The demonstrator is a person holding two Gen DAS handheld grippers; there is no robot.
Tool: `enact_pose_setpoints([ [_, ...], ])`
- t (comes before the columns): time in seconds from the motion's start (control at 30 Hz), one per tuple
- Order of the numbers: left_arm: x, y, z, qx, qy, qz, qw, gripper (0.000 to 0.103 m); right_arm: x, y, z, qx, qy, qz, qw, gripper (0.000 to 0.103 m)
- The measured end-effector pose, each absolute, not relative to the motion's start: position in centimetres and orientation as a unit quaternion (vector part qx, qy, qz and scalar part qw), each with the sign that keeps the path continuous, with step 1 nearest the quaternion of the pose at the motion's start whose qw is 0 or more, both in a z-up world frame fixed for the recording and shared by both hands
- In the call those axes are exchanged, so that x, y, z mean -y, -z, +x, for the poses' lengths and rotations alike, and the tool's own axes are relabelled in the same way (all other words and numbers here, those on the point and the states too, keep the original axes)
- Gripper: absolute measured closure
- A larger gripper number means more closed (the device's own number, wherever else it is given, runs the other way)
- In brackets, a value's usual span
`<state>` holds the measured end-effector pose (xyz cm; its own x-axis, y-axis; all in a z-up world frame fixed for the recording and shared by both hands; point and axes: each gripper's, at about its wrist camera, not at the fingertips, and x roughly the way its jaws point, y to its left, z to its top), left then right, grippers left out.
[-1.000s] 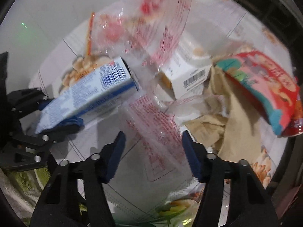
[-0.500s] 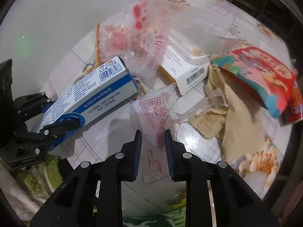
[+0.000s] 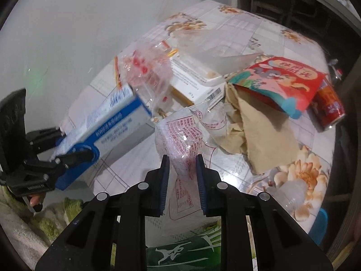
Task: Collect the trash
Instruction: 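Release the green bottle and grasp a clear printed plastic bag with the right gripper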
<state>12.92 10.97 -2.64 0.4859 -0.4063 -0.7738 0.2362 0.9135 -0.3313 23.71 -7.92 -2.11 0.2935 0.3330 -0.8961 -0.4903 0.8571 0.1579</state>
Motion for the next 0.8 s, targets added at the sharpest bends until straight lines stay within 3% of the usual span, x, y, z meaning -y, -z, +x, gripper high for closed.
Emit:
enact_pose_setpoints([
  [0.1, -10.7, 3.3, 12.9, -0.489, 0.191, -0.08, 0.847, 0.068, 8.2, 2.0, 23.4, -0.535, -0.253, -0.064, 0.803, 0.081],
  [0.23, -11.5, 3.1, 13.2, -0.48, 0.197, -0.108, 0.848, 0.05, 8.0, 2.1, 23.5, -0.535, -0.252, -0.058, 0.805, 0.081],
  [0.57, -13.7, 2.3, 16.6, -0.462, 0.203, -0.184, 0.844, 0.049, 8.3, 2.1, 23.5, -0.53, -0.255, -0.048, 0.807, 0.081],
  [0.7, -14.7, 0.3, 20.0, -0.411, 0.188, -0.158, 0.878, 0.034, 8.4, 2.0, 23.6, -0.527, -0.263, -0.043, 0.807, 0.081],
  [0.8, -14.8, -0.3, 23.2, -0.396, 0.181, -0.123, 0.892, 0.031, 8.2, 2.0, 23.6, -0.525, -0.268, -0.042, 0.807, 0.081],
])
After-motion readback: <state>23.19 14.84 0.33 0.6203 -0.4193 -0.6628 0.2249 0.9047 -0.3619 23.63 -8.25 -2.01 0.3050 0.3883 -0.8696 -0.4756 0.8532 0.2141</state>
